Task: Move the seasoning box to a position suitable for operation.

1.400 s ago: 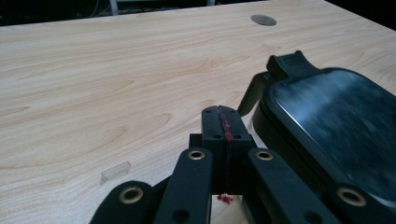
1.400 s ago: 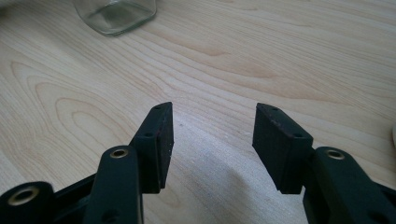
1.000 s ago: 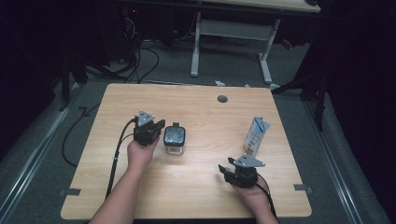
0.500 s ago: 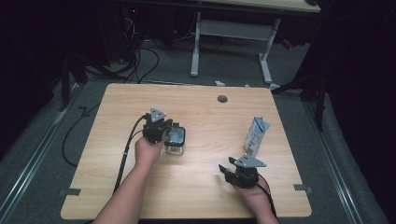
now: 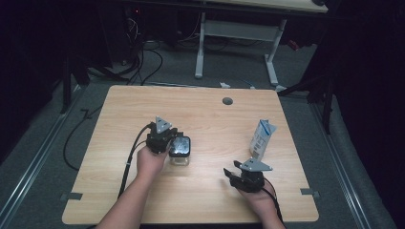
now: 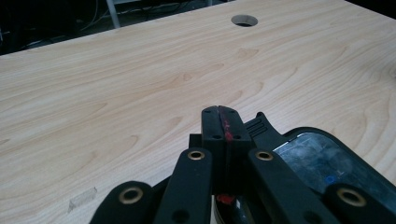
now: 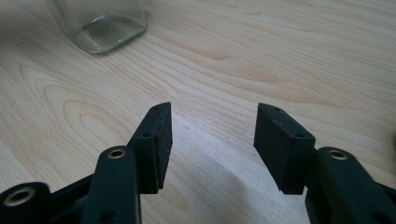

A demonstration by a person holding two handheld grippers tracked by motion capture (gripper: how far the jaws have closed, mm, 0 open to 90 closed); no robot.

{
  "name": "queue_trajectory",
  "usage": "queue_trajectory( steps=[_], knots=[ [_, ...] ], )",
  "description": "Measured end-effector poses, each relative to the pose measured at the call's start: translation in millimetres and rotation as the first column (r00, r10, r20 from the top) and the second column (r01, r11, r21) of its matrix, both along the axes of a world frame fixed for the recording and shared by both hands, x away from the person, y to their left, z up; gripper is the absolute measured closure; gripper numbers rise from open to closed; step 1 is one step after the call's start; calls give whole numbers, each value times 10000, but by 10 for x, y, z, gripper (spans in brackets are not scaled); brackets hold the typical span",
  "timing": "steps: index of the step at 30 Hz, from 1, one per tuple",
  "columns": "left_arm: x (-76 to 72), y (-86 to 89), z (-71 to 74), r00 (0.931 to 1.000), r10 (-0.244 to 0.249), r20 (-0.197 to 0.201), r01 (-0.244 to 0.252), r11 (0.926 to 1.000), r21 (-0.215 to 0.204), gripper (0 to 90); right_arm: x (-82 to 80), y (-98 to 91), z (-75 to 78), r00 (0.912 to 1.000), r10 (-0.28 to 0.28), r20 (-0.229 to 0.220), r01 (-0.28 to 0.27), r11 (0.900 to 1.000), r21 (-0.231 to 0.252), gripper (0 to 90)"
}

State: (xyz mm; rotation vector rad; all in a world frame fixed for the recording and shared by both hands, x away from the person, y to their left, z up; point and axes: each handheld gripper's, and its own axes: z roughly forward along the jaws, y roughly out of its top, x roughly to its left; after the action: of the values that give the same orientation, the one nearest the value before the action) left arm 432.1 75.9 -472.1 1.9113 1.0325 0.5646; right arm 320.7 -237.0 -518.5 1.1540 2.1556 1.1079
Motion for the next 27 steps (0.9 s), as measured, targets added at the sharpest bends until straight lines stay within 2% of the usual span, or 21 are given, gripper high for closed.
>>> queue_trajectory(
  steps=[3, 14, 15, 17, 19, 20, 21, 23, 27],
  knots=[
    [-76, 10, 7, 10000, 7, 46, -6, 9998, -175, 900, -1, 1, 0, 10000, 18, 10, -18, 10000, -15, 471],
    [-265, -59, 29, 9991, -380, 193, 382, 9992, -95, 899, -7, 4, 3, 10000, 15, 17, -15, 10000, -10, 469],
    [-299, -29, 56, 9990, -173, 423, 180, 9997, -154, 899, -7, 1, 3, 10000, 51, 42, -51, 10000, -34, 469],
    [-352, 64, 81, 9983, 62, 573, -33, 9987, -503, 899, -12, -1, 6, 10000, 31, 64, -31, 10000, -37, 470],
    [-454, 174, 59, 9968, 214, 768, -167, 9980, -616, 899, -14, -9, 8, 10000, 28, 83, -28, 10000, -17, 472],
    [-454, 174, 59, 9968, 214, 768, -167, 9980, -616, 899, -13, -15, 8, 10000, 9, 90, -8, 10000, -29, 478],
    [-570, 284, -24, 9965, 359, 754, -310, 9974, -650, 899, -12, -20, 7, 10000, 5, 35, -5, 10000, -48, 482],
    [-659, 374, -148, 9980, 473, 424, -439, 9961, -765, 899, -4, -23, -4, 10000, -22, 24, 22, 10000, -73, 495],
    [-734, 418, -379, 9992, 360, -182, -369, 9980, -521, 900, -7, 5, -16, 10000, 79, 56, -78, 9997, -214, 521]
  ],
)
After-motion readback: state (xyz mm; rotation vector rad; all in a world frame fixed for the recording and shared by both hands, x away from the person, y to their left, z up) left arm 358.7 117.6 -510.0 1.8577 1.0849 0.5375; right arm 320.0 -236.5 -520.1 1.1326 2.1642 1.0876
